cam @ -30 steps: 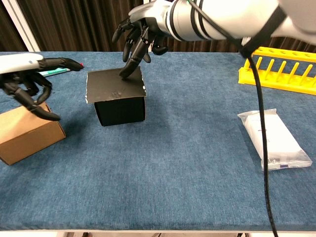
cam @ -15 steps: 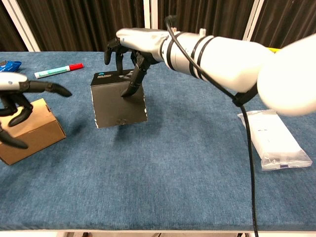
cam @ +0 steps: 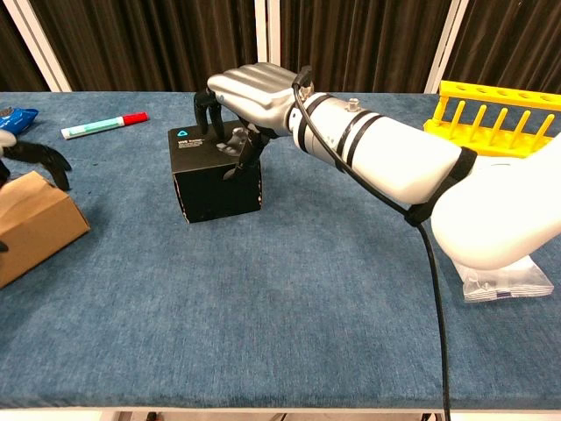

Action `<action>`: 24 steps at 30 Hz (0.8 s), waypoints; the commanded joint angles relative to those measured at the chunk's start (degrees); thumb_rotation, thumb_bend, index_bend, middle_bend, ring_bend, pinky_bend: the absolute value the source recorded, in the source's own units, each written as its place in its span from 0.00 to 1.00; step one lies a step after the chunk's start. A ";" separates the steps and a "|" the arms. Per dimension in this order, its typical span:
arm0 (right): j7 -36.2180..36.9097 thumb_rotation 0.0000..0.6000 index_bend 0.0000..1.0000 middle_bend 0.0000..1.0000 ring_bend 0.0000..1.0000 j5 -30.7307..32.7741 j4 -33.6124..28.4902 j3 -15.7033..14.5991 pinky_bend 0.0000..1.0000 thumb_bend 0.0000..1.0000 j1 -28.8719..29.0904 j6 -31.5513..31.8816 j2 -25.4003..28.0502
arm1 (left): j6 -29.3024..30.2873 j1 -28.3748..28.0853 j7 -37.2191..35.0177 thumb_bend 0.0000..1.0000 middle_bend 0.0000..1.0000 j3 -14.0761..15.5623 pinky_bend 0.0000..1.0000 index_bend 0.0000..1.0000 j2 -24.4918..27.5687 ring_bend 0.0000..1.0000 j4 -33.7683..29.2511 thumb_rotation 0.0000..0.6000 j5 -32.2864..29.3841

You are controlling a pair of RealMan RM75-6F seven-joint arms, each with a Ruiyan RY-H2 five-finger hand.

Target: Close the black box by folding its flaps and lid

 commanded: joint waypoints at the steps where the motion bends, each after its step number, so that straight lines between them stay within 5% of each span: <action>1: 2.06 1.00 0.53 0.55 0.71 -3.03 2.67 0.25 1.00 0.25 -1.16 0.34 -1.52 | 5.11 2.15 1.49 0.00 0.11 -0.79 0.95 0.27 -0.76 0.66 -1.36 1.00 -0.02; 8: 3.70 1.00 0.52 0.54 0.71 -5.97 1.81 2.07 1.00 0.29 -2.71 1.01 -0.34 | 11.73 4.97 -2.08 0.00 0.13 -2.05 0.94 0.27 -2.32 0.65 0.40 1.00 7.36; 11: 3.95 1.00 0.42 0.51 0.71 -6.87 -0.41 2.87 1.00 0.28 -3.66 1.73 1.40 | 16.62 6.54 -2.78 0.00 0.12 -2.81 0.91 0.26 -4.29 0.56 3.02 1.00 11.35; 14: 3.77 1.00 0.27 0.44 0.68 -7.71 -3.29 3.47 0.96 0.28 -5.11 3.14 4.04 | 20.85 8.02 -3.45 0.00 0.12 -3.70 0.75 0.25 -5.75 0.44 5.92 1.00 13.90; 17: 4.32 1.00 0.17 0.37 0.60 -8.06 -7.17 4.15 0.84 0.29 -7.37 5.20 7.31 | 23.65 9.40 -3.80 0.00 0.12 -4.59 0.58 0.25 -5.86 0.39 8.47 1.00 14.49; 24: 1.92 1.00 0.09 0.30 0.41 -6.33 -21.22 4.45 0.51 0.29 -15.61 10.46 20.43 | 27.46 13.50 -5.67 0.00 0.13 -6.02 0.50 0.24 -3.25 0.33 13.28 1.00 12.20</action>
